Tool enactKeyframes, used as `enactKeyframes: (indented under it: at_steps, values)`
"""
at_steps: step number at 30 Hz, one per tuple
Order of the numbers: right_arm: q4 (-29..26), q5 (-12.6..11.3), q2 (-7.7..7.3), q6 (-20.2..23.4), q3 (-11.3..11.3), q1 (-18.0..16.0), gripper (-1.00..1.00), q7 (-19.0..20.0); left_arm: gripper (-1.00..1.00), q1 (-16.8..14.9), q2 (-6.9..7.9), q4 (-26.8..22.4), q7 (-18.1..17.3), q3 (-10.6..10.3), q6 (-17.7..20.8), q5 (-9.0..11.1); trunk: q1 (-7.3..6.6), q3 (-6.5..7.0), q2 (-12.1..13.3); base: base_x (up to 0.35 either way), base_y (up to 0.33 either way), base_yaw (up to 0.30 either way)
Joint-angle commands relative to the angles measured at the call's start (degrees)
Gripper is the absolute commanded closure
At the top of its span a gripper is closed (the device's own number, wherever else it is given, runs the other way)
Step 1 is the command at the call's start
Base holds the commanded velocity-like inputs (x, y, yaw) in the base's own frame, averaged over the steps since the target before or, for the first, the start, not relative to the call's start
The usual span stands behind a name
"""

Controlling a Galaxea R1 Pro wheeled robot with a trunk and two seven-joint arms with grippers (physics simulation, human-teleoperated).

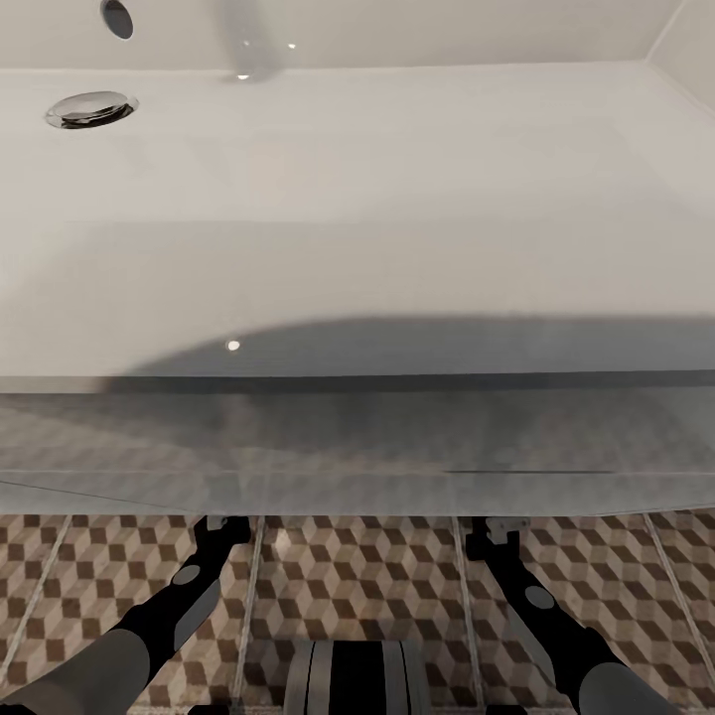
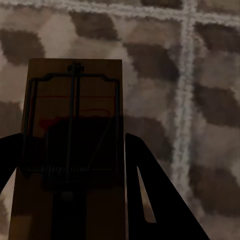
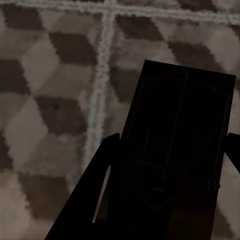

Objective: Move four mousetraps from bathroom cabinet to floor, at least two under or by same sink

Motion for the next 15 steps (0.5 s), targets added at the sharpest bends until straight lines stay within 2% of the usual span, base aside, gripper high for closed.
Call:
enactKeyframes:
  at_steps: [1, 15]
  values:
    - [0.05, -0.7, -0.06, -0.26, 0.35, -0.04, 1.0, 0.25, 1.0, -0.03, 0.06, -0.04, 0.62, -0.52, -0.16, 0.1, -0.01, -0.03, -0.01, 0.0, 0.0, 0.0]
    - [0.05, -0.62, -0.06, -0.26, 0.45, -0.04, 1.0, 0.25, 1.0, -0.03, 0.06, -0.04, 0.63, -0.54, -0.17, 0.01, -0.01, -0.03, -0.01, 0.0, 0.0, 0.0]
